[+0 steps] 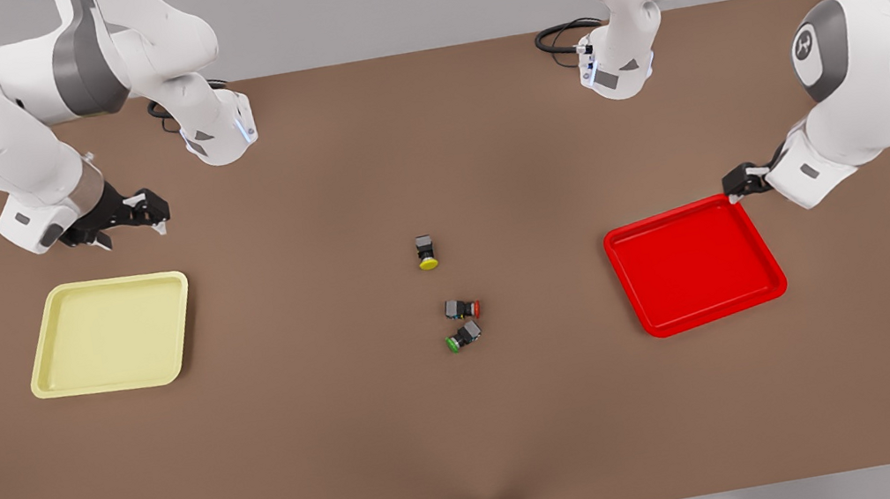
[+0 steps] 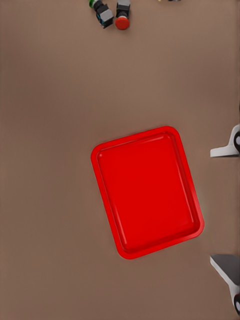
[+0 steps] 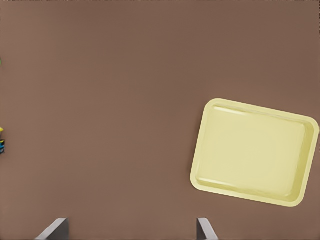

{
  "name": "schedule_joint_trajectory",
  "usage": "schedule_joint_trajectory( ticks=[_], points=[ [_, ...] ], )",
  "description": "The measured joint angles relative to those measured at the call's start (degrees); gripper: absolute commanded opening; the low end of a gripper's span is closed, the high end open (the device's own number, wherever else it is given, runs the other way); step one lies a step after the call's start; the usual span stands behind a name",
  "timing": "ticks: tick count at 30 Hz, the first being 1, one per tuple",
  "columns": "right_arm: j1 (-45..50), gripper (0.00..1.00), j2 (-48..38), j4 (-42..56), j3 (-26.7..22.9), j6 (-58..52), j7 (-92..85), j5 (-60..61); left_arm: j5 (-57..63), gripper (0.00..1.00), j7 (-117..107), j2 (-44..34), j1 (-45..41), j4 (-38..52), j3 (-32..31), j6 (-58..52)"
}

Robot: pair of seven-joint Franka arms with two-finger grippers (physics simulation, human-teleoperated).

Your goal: Place the switches on the corresponding trays according to their colors

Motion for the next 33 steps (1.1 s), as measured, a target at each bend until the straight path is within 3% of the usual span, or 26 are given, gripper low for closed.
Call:
schedule_joint_trajectory(
  ticks=[3, 4, 6, 9, 12, 14, 16, 19, 22, 23, 24, 27, 33],
  points=[
    [0.2, 1.00, 0.3, 0.6, 0.3, 0.0, 0.5, 0.2, -0.1, 1.00, 0.0, -0.5, 0.3, 0.0, -1.0, 0.4],
    [-0.1, 1.00, 0.5, 0.9, 2.6, 0.0, 1.2, 2.0, -0.1, 1.00, -0.1, -0.3, 0.5, -0.1, -2.5, 0.3],
    [0.6, 1.00, 1.6, 1.3, 8.8, 0.6, 9.1, 2.9, -0.1, 1.00, -5.0, 0.2, 0.1, -0.4, -4.7, -0.1],
    [0.1, 1.00, 8.6, 5.1, 19.2, 3.1, 17.1, 5.5, 0.0, 1.00, -35.5, 4.0, -0.3, -0.7, -13.2, 2.9],
    [0.0, 1.00, 18.8, 6.0, 31.4, 15.0, 36.8, 5.5, 0.0, 1.00, -53.6, 10.3, -0.9, -0.4, -21.1, 9.6],
    [3.2, 1.00, 25.3, 7.1, 35.8, 21.6, 42.8, 0.5, 0.4, 1.00, -73.3, 16.0, -1.2, 1.4, -26.2, 16.9],
    [7.1, 1.00, 31.0, 10.7, 35.8, 22.5, 43.9, -5.3, 2.6, 1.00, -90.6, 25.4, -1.7, 9.9, -32.1, 18.9],
    [7.6, 1.00, 36.5, 10.1, 35.8, 25.9, 42.7, -8.7, 7.3, 1.00, -111.7, 34.1, -8.4, 18.2, -32.3, 25.7],
    [7.6, 1.00, 39.0, 7.7, 35.5, 28.1, 43.5, -9.1, 11.5, 0.98, -114.3, 40.0, -12.7, 23.4, -32.5, 27.0],
    [7.7, 1.00, 39.3, 6.3, 35.3, 29.7, 43.8, -9.4, 12.7, 0.94, -114.3, 40.6, -13.0, 23.3, -32.5, 26.4],
    [7.7, 1.00, 39.2, 5.8, 35.3, 29.2, 44.4, -10.5, 13.7, 0.70, -114.3, 40.7, -13.0, 22.3, -32.6, 26.0],
    [7.7, 1.00, 40.5, 4.8, 35.3, 30.0, 44.9, -11.1, 15.3, 0.64, -115.4, 40.7, -13.1, 19.1, -33.0, 27.2],
    [7.7, 1.00, 46.0, 5.1, 35.2, 33.1, 46.0, -11.9, 18.3, 0.66, -115.3, 42.9, -13.0, 13.6, -31.5, 33.5]
  ],
)
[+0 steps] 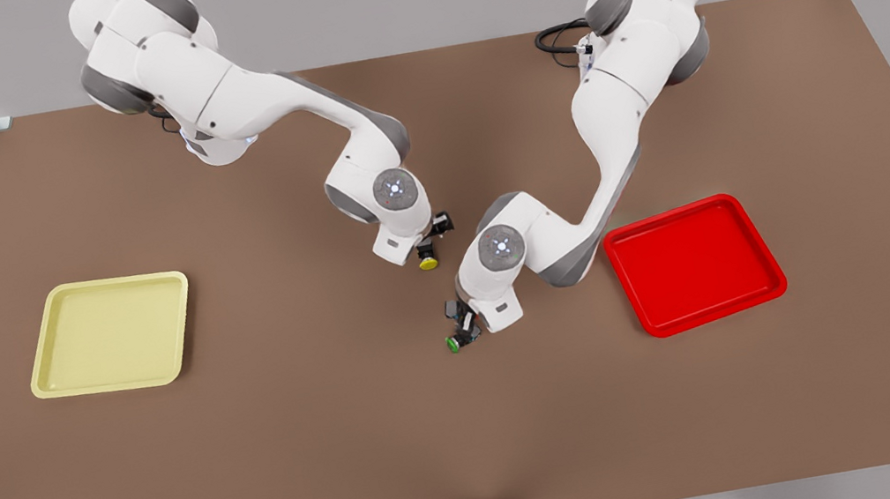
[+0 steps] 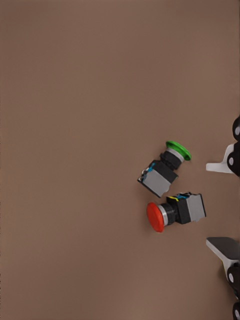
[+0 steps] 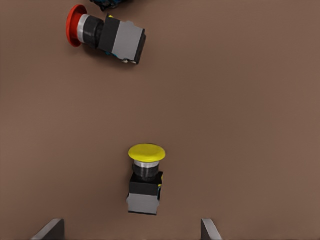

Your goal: Place the switches on the corresponding trays according to their colors

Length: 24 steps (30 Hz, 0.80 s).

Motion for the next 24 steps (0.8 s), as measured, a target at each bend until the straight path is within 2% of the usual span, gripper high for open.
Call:
schedule_joint_trajectory(
  ticks=[4, 11, 15, 19, 21, 24],
  points=[
    [0.0, 1.00, 1.4, -2.7, 0.0, 4.5, 1.6, -1.2, 1.9, 0.76, 0.4, 0.4, 0.0, -4.9, 1.4, 2.7],
    [-0.1, 1.00, 4.8, -2.2, -0.1, 5.3, 1.5, -2.6, 3.0, 0.76, -4.0, -2.4, -0.4, -11.1, 1.9, 2.5],
    [-0.1, 1.00, 5.1, -2.7, -0.9, 5.6, 1.5, -2.7, 3.2, 0.78, -7.2, -2.2, -1.8, -10.8, 1.9, 8.2],
    [-0.1, 1.00, 5.1, -2.7, -0.9, 5.6, 1.6, -2.6, 3.4, 0.79, -7.1, -2.2, -1.8, -10.5, 1.9, 8.4],
    [-0.2, 1.00, 5.2, -2.6, -1.0, 5.6, 1.6, -2.5, 3.7, 0.87, -6.2, -2.2, -1.7, -9.4, 2.1, 7.8],
    [-0.1, 1.00, 5.7, -2.8, -1.8, 5.6, 2.0, -2.5, 4.1, 0.90, -6.2, -2.1, -1.7, -9.4, 2.8, 8.1]
  ],
)
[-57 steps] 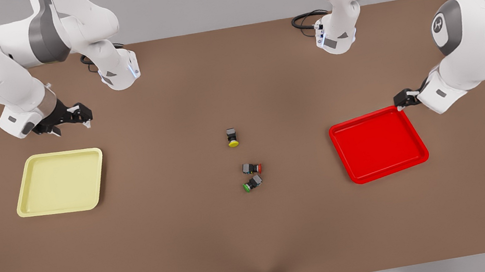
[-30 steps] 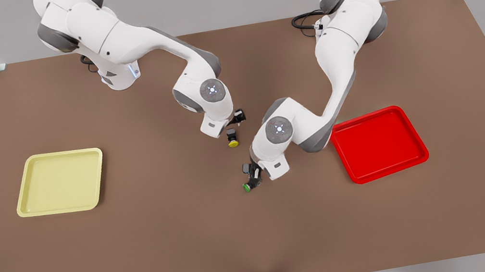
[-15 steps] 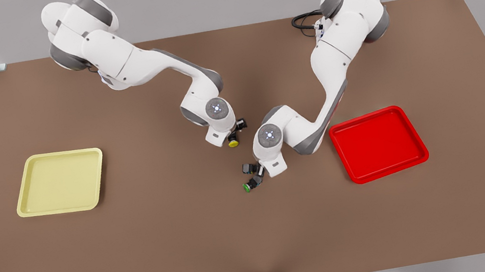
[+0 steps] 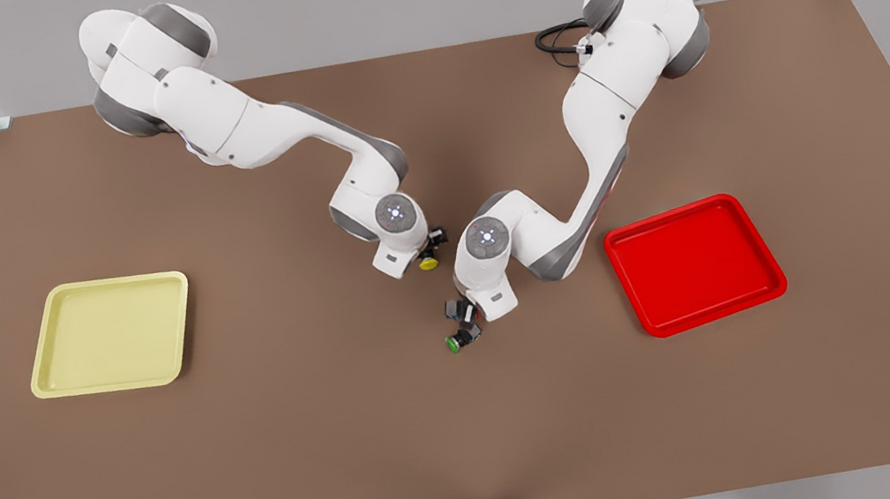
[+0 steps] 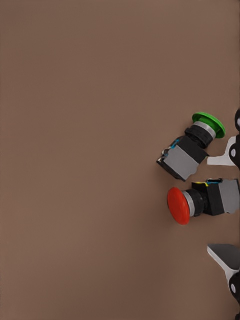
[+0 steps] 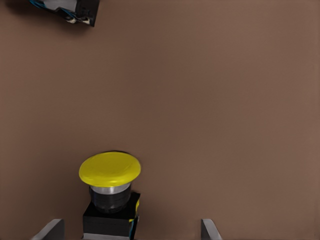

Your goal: Place the switches on the corresponding trays according to their colors

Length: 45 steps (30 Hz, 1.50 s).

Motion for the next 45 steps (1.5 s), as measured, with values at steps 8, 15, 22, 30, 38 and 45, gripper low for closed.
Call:
schedule_joint_trajectory(
  ticks=[8, 15, 22, 30, 38, 45],
  points=[
    [0.1, 1.00, -0.3, -1.4, 0.2, 0.4, 0.2, -0.4, 0.2, 0.99, 0.6, -0.2, 0.1, 0.1, -0.1, -0.3],
    [0.1, 1.00, -0.1, -0.8, 0.5, 0.5, 0.1, -0.4, 0.2, 0.99, 0.8, -0.8, 0.1, 0.0, 0.0, -0.8],
    [1.3, 1.00, 0.9, -0.8, 0.4, 3.0, 0.1, -0.3, -0.4, 0.99, 0.8, -2.2, 1.0, -0.6, -0.2, -0.9],
    [1.3, 0.78, 1.6, -0.7, 0.4, 3.0, -0.1, -0.3, -0.5, 0.99, 0.6, -1.3, 0.8, 0.0, -0.1, -0.9],
    [1.2, 0.63, 1.8, -0.5, 0.4, 2.9, -0.4, -0.3, -0.5, 0.99, 0.7, -1.0, 0.8, 0.1, -0.1, -0.9],
    [1.2, 0.57, 2.6, -0.1, 0.3, 2.9, -0.7, -0.3, -0.2, 0.99, 0.7, -0.9, 0.8, 0.1, -0.1, -0.9]
  ],
)
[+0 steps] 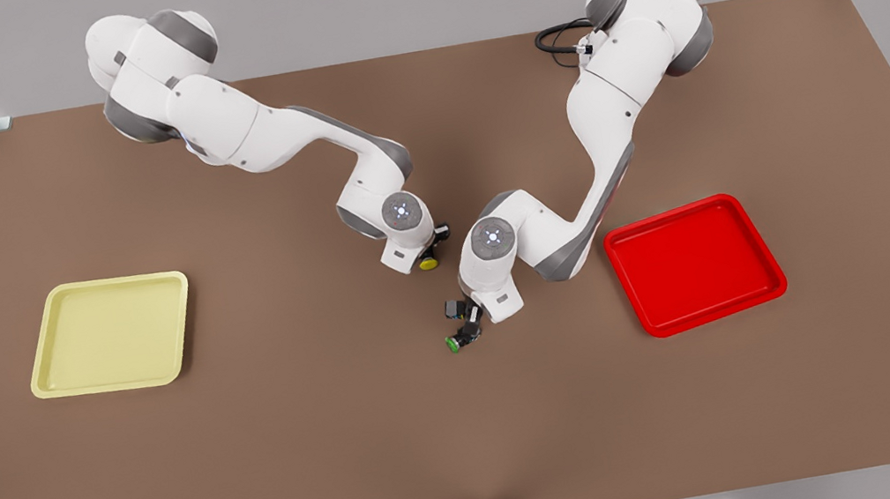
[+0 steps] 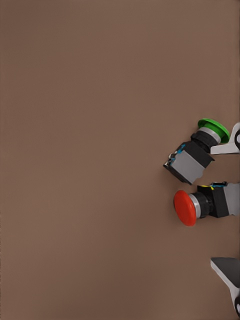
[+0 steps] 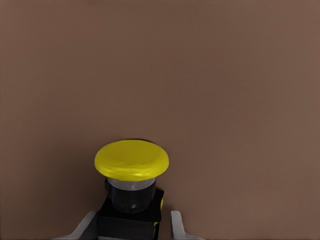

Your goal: Place the switches on the corresponding trays according to their colors

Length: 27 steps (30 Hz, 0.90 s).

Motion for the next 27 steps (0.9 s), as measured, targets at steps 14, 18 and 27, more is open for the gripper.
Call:
schedule_joint_trajectory(
  ticks=[14, 18, 27],
  points=[
    [-0.3, 0.44, 0.2, 0.4, 0.0, -0.1, -0.6, 0.7, 0.2, 0.99, 0.0, 0.4, 0.0, 0.5, 0.1, 0.0],
    [-1.4, 0.46, -1.4, 0.9, 0.4, -1.5, -1.7, 1.0, 0.2, 0.99, -0.1, 0.4, 0.0, 0.5, 0.1, 0.0],
    [-18.6, 0.49, -12.1, 0.2, 6.8, -14.1, -15.9, 0.8, 0.1, 0.99, -0.7, 0.3, 0.0, 0.3, -0.1, -0.7]
  ],
)
